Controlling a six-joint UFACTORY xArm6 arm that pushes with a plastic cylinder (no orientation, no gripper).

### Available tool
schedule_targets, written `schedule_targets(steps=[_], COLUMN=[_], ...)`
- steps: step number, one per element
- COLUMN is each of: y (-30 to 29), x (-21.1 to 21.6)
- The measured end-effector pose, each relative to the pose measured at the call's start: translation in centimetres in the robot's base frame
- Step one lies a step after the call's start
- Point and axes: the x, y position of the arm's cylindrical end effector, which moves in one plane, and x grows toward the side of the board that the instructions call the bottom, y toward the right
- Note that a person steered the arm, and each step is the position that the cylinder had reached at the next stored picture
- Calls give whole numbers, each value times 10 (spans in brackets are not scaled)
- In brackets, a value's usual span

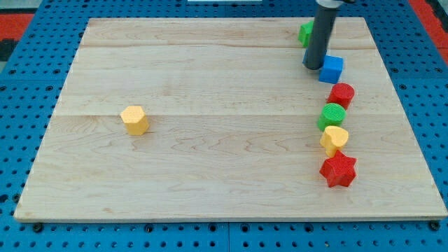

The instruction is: Nudge the green star a bit right

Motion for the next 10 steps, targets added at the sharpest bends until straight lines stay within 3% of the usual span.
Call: schedule_targets(steps=[2, 3, 6, 8, 10], y=[-45, -62, 2, -98, 0], x=[-3, -31, -50, -81, -101])
